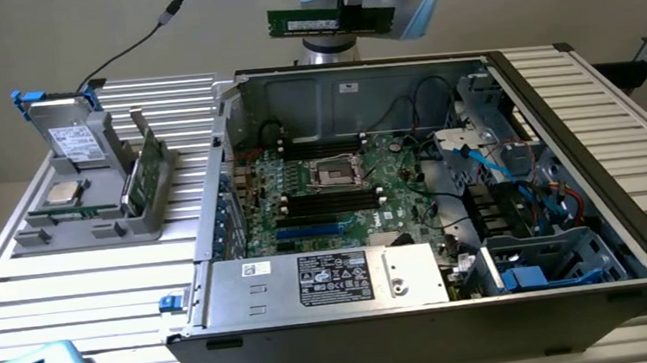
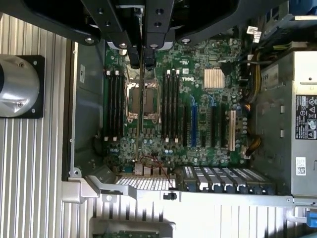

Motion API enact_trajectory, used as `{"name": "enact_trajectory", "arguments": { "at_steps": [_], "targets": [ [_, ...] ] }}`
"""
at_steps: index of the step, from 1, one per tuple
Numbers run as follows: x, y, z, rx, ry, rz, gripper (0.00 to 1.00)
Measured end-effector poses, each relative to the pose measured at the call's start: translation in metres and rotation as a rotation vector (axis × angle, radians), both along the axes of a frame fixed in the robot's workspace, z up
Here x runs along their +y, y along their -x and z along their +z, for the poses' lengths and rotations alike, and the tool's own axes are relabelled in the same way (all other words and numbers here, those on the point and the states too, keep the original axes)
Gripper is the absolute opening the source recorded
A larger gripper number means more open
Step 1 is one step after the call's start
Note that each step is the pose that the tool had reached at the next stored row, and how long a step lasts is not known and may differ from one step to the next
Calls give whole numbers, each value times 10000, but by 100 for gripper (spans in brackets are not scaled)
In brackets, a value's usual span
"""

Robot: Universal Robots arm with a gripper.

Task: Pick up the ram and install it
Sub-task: 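Pick up the ram and move it above insertion slot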

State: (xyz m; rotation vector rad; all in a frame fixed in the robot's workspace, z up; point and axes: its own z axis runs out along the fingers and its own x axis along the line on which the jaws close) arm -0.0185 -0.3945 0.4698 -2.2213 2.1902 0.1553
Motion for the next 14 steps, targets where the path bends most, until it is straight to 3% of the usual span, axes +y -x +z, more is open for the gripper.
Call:
{"name": "enact_trajectory", "arguments": {
  "at_steps": [14],
  "targets": [
    [-13,0,-266,-93,-9,-313,14]
  ]
}}
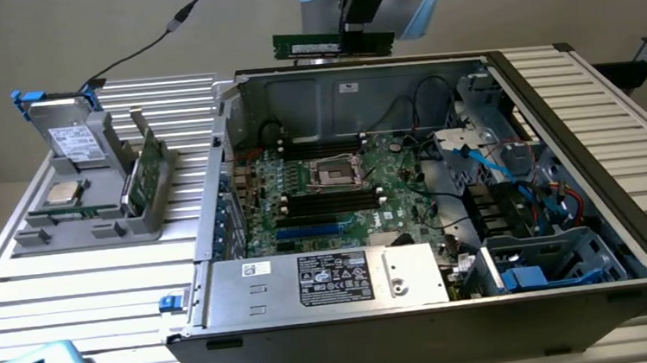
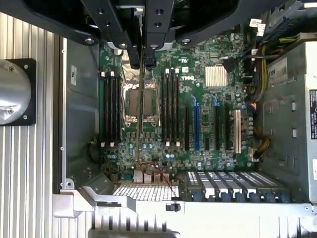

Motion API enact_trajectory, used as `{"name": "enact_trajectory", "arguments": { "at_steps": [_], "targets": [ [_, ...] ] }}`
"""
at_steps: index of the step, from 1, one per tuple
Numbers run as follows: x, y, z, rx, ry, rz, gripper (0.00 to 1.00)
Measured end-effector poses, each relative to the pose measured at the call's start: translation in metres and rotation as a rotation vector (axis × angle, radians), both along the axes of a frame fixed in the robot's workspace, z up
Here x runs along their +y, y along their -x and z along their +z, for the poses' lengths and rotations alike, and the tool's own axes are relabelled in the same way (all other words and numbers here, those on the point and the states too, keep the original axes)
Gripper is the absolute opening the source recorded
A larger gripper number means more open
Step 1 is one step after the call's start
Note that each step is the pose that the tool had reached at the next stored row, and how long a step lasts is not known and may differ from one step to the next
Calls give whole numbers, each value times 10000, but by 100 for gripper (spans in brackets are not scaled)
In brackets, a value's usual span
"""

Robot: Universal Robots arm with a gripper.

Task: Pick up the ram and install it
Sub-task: 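Pick up the ram and move it above insertion slot, then insert the ram into the slot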

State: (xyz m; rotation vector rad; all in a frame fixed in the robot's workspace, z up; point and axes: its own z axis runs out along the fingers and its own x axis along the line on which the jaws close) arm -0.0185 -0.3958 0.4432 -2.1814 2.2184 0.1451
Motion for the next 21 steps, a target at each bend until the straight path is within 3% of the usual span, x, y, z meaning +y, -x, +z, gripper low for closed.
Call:
{"name": "enact_trajectory", "arguments": {
  "at_steps": [7,15,21],
  "targets": [
    [-1,1,-162,-18,1,-5,14],
    [-4,5,-233,-236,0,67,14],
    [-4,6,-233,-237,0,67,14]
  ]
}}
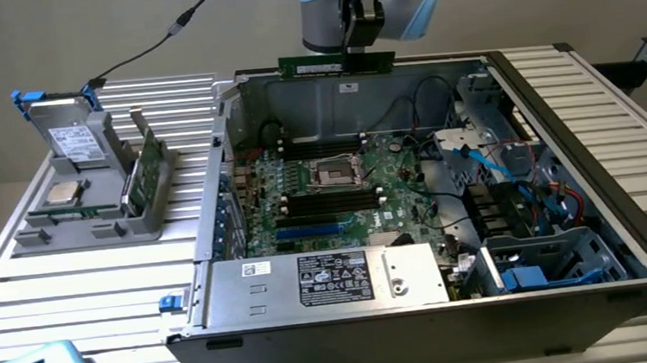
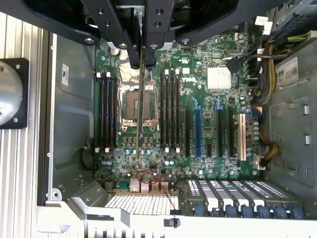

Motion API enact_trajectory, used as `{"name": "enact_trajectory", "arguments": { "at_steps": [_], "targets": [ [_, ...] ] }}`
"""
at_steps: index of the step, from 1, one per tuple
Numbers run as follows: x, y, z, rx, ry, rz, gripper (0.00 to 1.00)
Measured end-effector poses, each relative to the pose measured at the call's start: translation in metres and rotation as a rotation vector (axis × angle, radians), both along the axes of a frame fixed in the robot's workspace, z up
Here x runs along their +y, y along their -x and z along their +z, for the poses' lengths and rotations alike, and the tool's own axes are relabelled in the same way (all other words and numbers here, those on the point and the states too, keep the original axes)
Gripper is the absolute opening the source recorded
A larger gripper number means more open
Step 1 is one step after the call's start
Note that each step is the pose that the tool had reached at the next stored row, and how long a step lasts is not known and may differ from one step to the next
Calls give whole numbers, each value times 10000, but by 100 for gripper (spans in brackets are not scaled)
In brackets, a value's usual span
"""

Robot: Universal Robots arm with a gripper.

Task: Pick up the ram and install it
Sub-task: 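Insert the ram into the slot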

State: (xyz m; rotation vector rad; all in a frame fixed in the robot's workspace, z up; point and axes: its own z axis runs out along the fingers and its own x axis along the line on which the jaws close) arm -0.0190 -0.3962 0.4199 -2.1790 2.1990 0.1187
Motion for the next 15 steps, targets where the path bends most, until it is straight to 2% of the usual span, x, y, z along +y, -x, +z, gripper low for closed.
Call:
{"name": "enact_trajectory", "arguments": {
  "at_steps": [9,15],
  "targets": [
    [-1,0,-3,-1,-2,0,14],
    [-4,41,-110,-1,-5,2,14]
  ]
}}
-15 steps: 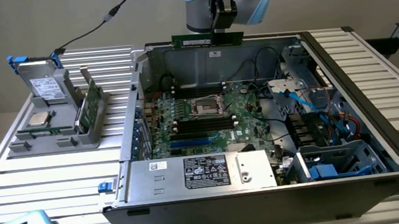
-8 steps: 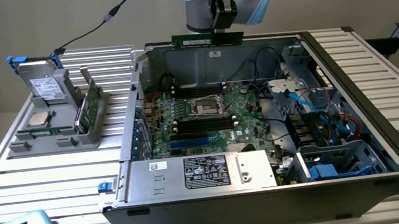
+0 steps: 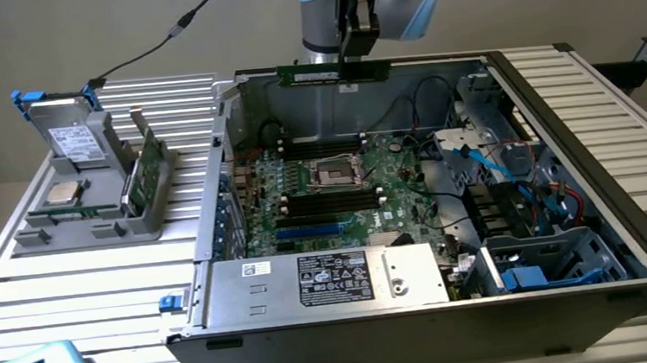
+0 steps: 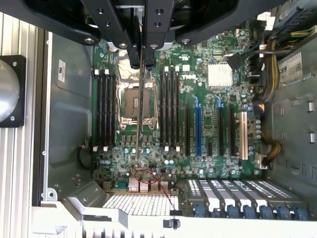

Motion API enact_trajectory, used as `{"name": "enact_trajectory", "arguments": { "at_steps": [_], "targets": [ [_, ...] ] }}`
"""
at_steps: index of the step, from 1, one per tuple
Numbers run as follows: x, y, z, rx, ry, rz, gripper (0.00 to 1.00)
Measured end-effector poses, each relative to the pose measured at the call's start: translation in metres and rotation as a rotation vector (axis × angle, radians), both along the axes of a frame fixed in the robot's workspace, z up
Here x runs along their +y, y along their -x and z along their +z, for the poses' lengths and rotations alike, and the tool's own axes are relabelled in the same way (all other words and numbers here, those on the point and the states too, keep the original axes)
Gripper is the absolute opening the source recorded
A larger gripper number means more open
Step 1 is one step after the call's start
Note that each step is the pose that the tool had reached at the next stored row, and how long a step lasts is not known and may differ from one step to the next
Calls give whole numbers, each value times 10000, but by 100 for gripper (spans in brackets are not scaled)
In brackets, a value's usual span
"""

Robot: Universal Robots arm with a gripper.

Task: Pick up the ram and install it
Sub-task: 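Insert the ram into the slot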

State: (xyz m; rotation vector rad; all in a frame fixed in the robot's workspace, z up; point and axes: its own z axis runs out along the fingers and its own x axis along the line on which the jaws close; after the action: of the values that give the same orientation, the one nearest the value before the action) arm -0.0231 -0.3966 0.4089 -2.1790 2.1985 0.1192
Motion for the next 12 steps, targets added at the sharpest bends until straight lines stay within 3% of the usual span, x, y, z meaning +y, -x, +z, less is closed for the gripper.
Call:
{"name": "enact_trajectory", "arguments": {
  "at_steps": [6,12],
  "targets": [
    [-3,42,-110,0,0,91,14],
    [-3,49,-219,0,0,592,14]
  ]
}}
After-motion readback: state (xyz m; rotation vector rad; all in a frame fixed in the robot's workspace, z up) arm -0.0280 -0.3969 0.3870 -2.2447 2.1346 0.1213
